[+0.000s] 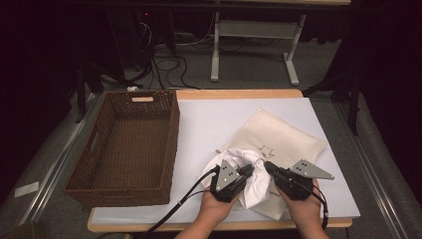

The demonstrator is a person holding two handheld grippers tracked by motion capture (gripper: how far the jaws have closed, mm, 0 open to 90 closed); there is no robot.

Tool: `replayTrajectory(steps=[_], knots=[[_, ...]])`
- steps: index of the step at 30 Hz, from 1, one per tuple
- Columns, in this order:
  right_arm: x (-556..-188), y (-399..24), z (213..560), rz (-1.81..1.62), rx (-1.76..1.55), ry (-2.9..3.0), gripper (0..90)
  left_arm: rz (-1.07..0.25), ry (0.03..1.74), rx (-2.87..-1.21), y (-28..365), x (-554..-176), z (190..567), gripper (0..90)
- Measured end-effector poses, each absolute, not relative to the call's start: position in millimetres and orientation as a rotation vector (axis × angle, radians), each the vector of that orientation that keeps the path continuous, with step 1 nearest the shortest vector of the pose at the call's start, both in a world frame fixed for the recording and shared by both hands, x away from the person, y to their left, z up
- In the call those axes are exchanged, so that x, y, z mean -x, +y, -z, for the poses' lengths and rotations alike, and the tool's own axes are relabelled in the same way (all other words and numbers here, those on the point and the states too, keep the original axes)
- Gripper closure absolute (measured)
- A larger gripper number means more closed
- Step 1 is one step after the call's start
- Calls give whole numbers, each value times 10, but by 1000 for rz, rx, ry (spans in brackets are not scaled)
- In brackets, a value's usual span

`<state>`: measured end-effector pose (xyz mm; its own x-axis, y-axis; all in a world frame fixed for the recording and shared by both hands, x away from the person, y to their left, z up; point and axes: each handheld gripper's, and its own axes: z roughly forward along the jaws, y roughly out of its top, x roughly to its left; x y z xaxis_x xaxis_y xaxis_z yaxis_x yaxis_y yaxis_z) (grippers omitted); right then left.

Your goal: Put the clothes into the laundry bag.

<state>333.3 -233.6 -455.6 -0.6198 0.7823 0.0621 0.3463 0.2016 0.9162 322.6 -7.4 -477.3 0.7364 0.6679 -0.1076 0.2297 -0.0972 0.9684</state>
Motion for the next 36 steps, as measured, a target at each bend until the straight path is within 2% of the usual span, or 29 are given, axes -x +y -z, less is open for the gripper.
replayTrajectory(steps=[21, 32, 36], knots=[[-3228, -2320, 4394, -1495, -986, 2029, 884, -463, 775, -1764, -402, -3346, 4891, 839], [-3163, -2316, 4383, -1510, -961, 2024, 884, -514, 873, -1719, -410, -3487, 4877, 828], [-3187, -2335, 4404, -1501, -977, 2022, 884, -523, 844, -1711, -391, -3439, 4864, 805]])
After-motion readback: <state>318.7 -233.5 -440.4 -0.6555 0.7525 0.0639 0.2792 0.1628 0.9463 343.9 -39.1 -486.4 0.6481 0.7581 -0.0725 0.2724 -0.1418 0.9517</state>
